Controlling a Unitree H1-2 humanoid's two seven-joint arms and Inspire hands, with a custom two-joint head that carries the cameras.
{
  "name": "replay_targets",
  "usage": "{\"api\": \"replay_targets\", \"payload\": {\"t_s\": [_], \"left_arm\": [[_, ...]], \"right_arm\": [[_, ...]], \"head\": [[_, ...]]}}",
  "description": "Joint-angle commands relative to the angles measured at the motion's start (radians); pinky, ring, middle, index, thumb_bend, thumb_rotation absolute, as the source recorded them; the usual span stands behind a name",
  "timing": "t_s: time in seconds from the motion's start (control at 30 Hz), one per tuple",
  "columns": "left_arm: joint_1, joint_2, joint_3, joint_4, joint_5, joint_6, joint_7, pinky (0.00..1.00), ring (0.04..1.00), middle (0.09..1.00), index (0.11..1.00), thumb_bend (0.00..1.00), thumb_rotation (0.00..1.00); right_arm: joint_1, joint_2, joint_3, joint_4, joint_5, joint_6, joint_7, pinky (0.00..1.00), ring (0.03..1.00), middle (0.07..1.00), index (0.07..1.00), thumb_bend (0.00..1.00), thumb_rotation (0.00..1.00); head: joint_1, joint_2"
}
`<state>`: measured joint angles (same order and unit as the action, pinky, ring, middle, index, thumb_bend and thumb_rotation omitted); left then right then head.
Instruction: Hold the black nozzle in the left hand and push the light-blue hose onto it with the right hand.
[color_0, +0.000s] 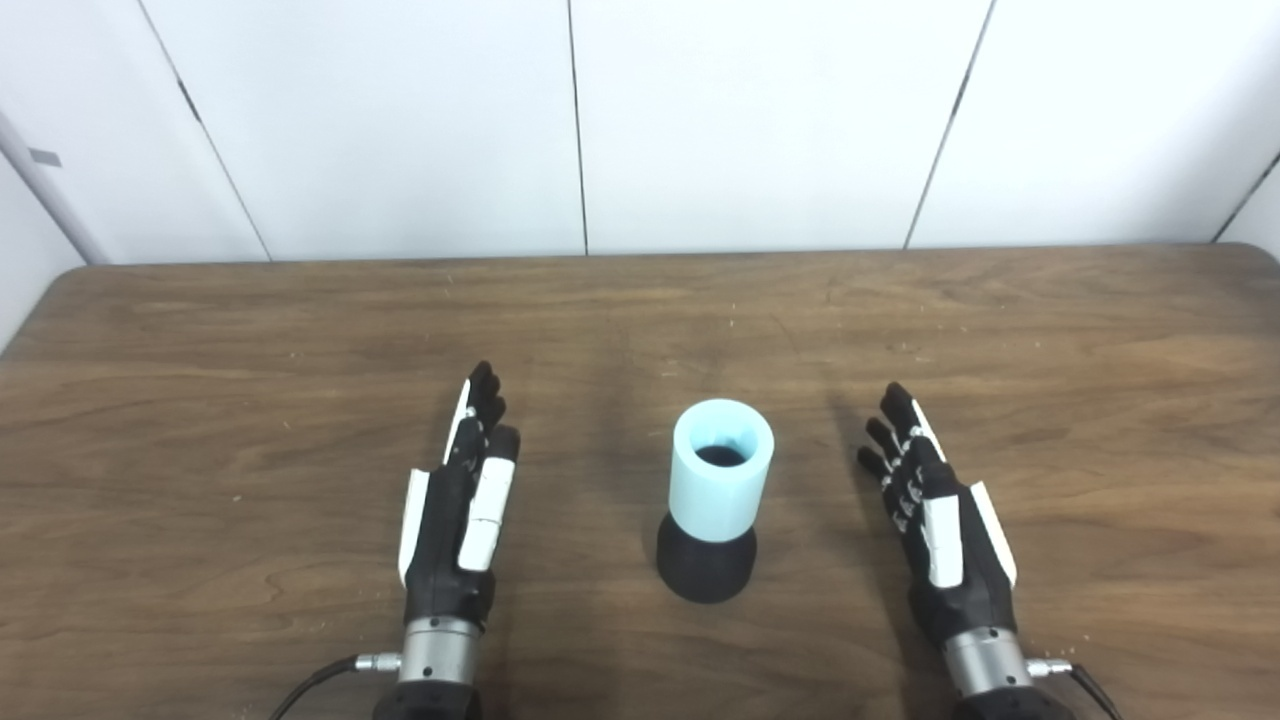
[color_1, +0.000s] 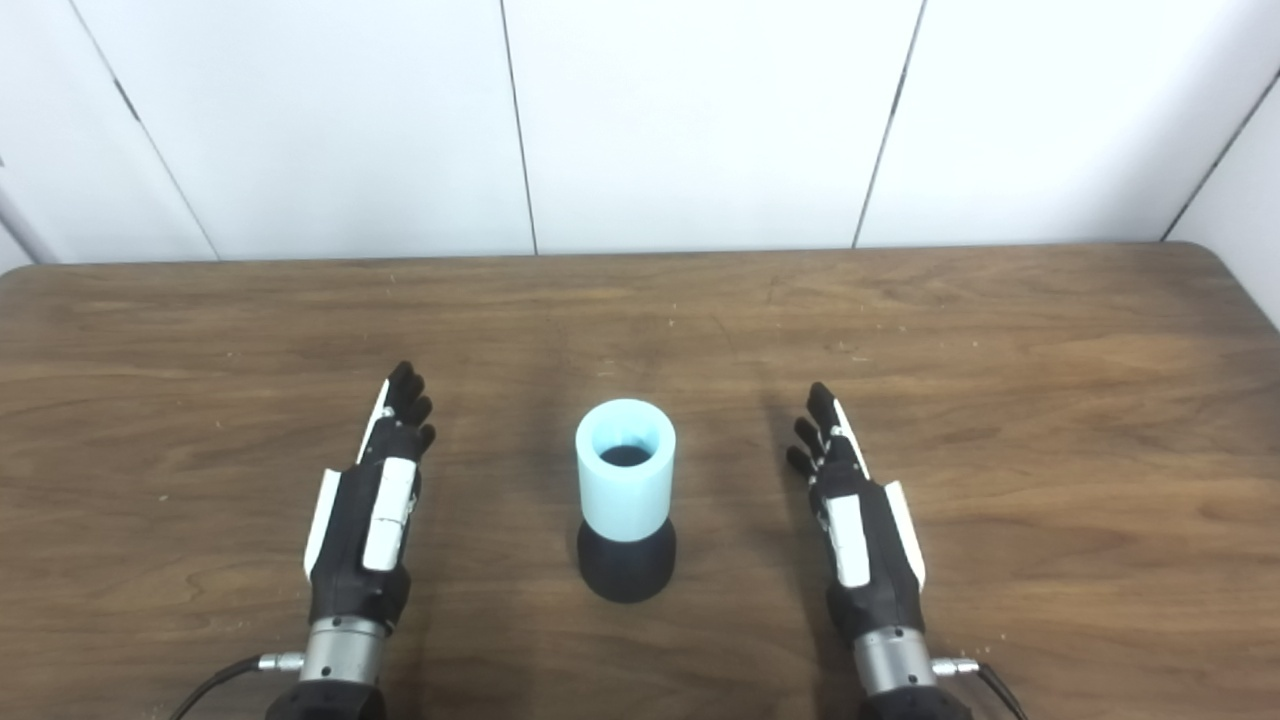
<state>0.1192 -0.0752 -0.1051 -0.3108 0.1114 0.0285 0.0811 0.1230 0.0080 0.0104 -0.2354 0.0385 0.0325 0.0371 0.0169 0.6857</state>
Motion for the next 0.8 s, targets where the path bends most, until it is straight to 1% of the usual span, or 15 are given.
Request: {"api": "replay_targets", "payload": {"t_s": [0.0, 0.23, 0.43, 0.57, 0.77], "left_arm": [[0.018, 0.003, -0.003, -0.019, 0.008, -0.041, -0.004, 1.00, 1.000, 1.000, 1.000, 0.62, 0.90], [0.018, 0.002, -0.008, -0.022, 0.025, -0.044, -0.011, 1.00, 1.000, 1.000, 1.000, 0.63, 0.91], [0.015, 0.006, -0.008, -0.018, 0.030, -0.043, -0.016, 1.00, 1.000, 1.000, 1.000, 0.63, 0.91], [0.015, 0.006, -0.010, -0.017, 0.031, -0.040, -0.019, 1.00, 1.000, 1.000, 1.000, 0.64, 0.90], [0.019, 0.007, -0.011, -0.025, 0.030, -0.032, -0.026, 1.00, 1.000, 1.000, 1.000, 0.63, 0.90]], "right_arm": [[-0.014, -0.009, 0.003, -0.028, 0.015, -0.051, 0.013, 0.92, 0.973, 0.991, 0.985, 0.68, 0.99], [-0.014, -0.018, 0.001, -0.027, 0.029, -0.062, 0.027, 0.92, 0.974, 0.990, 0.988, 0.68, 0.99], [-0.015, -0.026, 0.007, -0.010, 0.049, -0.117, 0.054, 0.97, 0.999, 1.000, 1.000, 0.68, 0.99], [-0.021, -0.030, 0.008, 0.007, 0.089, -0.150, 0.080, 0.99, 1.000, 1.000, 1.000, 0.69, 0.98], [-0.028, -0.040, 0.010, 0.028, 0.135, -0.186, 0.111, 1.00, 1.000, 1.000, 1.000, 0.70, 0.96]], "head": [[0.001, 0.001], [0.005, 0.002], [0.005, 0.002], [0.005, 0.001], [0.003, 0.002]]}}
